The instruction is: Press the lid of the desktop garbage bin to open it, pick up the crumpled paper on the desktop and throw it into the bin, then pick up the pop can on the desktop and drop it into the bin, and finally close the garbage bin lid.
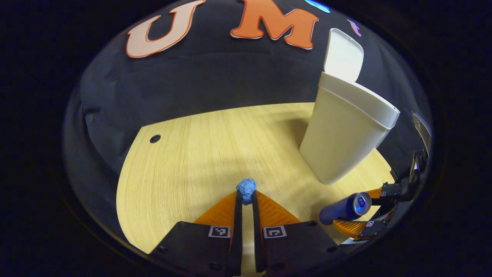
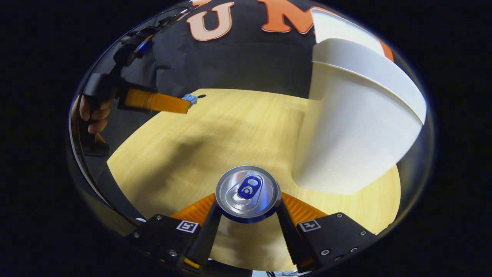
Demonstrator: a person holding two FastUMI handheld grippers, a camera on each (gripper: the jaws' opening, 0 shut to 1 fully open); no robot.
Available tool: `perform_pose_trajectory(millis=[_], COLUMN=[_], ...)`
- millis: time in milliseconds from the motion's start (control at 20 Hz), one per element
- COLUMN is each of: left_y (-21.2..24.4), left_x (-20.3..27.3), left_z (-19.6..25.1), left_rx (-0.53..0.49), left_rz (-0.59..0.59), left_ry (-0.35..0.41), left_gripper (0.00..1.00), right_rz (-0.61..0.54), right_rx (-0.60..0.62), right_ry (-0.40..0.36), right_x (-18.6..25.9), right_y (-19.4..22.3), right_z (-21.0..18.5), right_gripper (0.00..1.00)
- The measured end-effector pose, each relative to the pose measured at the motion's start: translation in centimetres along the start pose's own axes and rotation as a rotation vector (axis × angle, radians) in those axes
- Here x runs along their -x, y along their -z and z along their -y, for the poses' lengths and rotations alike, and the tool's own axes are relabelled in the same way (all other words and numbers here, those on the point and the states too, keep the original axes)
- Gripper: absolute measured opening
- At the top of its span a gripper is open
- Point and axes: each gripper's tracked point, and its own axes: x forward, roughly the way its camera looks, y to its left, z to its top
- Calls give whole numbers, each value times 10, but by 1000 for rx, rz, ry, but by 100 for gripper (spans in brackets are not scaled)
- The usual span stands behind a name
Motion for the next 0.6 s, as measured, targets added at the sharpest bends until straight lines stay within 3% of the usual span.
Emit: perform_pose_trajectory(millis=[200, 600], left_y=[-43, -143], left_x=[3, 18], left_z=[31, 94], left_rx=[-46, -113], left_rz=[85, 365], left_ry=[32, 78], left_gripper=[17, 17], right_rz=[0, 37], right_rx=[-40, -99], right_ry=[53, 152], right_x=[-5, -8], right_y=[0, -4], right_z=[3, 9], right_gripper=[80, 80])
